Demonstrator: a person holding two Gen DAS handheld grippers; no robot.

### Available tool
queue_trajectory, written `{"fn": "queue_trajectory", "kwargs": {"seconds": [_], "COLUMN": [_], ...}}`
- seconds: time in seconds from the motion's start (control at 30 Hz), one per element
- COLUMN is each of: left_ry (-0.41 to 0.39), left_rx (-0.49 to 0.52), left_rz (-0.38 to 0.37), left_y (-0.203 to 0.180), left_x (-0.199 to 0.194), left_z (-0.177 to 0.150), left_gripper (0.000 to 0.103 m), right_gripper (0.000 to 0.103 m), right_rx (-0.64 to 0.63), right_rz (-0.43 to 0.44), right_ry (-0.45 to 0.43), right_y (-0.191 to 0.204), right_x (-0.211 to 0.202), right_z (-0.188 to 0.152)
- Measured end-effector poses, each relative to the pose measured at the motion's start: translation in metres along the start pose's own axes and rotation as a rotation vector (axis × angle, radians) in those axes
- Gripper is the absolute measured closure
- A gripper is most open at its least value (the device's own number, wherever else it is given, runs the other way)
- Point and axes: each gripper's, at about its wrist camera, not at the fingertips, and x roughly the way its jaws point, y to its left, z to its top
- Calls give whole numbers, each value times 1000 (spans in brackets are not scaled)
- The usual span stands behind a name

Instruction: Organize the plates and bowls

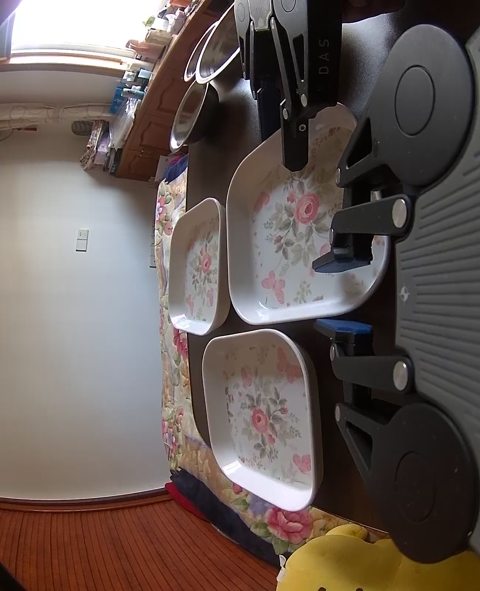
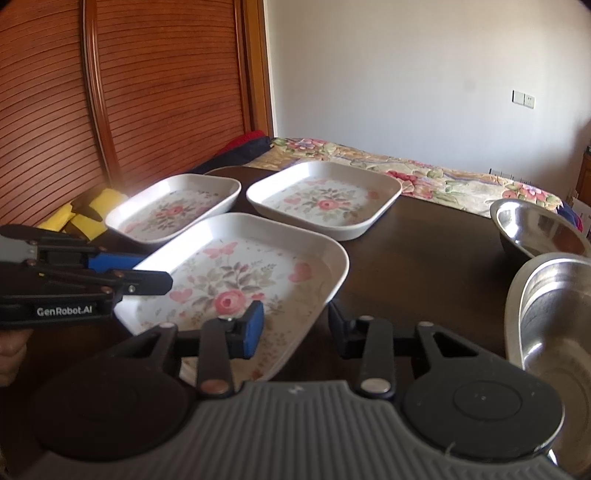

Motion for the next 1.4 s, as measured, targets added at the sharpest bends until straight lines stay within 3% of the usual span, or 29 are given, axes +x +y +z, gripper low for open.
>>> {"fn": "queue_trajectory", "kwargs": {"seconds": [0.3,0.73,1.4], "left_ry": [12,-4,-40], "left_rx": [-30,-45,-25], "left_rz": [-11,-29,-24], "left_y": [1,-11,-23], "left_x": [0,-26,-83], "left_z": [-1,-15,-42], "left_gripper": [83,83,84], "right_gripper": [74,82,83], "right_rx": [46,65,64], "right_rz": [10,8,27], "right_ry": [6,-29,-75], "right_y": [-6,-5,19], "right_x": [-3,-26,-69], "right_z": [-4,-13,-43]}}
